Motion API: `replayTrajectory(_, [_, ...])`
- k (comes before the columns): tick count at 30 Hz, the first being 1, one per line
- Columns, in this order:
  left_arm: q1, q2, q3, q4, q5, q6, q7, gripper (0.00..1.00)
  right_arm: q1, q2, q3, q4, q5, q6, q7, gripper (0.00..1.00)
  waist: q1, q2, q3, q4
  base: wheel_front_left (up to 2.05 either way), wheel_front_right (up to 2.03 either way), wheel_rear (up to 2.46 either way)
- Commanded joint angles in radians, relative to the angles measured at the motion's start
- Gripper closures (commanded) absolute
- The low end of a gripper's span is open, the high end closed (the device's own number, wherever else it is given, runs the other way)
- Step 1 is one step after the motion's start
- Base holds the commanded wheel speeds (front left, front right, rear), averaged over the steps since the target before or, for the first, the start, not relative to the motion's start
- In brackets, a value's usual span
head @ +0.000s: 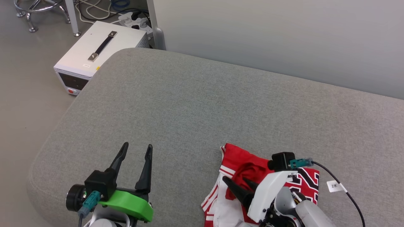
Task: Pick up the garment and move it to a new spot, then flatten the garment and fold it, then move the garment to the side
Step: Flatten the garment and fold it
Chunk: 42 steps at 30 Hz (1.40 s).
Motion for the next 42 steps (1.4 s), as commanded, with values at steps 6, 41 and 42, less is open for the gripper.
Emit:
replayTrajectory(6, [-0.011,-0.006,0.005,0.007,-0.004,-0.003,-0.006,0.00,-0.040,0.000,0.097,-0.029,0.109,-0.001,-0.022,0.00,0.0000,0.0000,-0.007,-0.012,0.00,0.00,0.00])
replayTrajectory(41, [0.009,-0.031,-0.025,-0.052,-0.037,-0.003,-0.006,0.00,0.144,-0.218,-0.382,-0.433,-0.595,-0.001,-0.317,0.00,0.0000,0.0000,-0.007,-0.235,0.00,0.00,0.00])
replayTrajectory(42, [0.011,-0.032,-0.022,-0.057,-0.041,-0.003,-0.006,0.00,0.162,-0.201,-0.398,-0.443,-0.599,-0.001,-0.333,0.00,0.0000,0.0000,-0.006,-0.235,0.00,0.00,0.00])
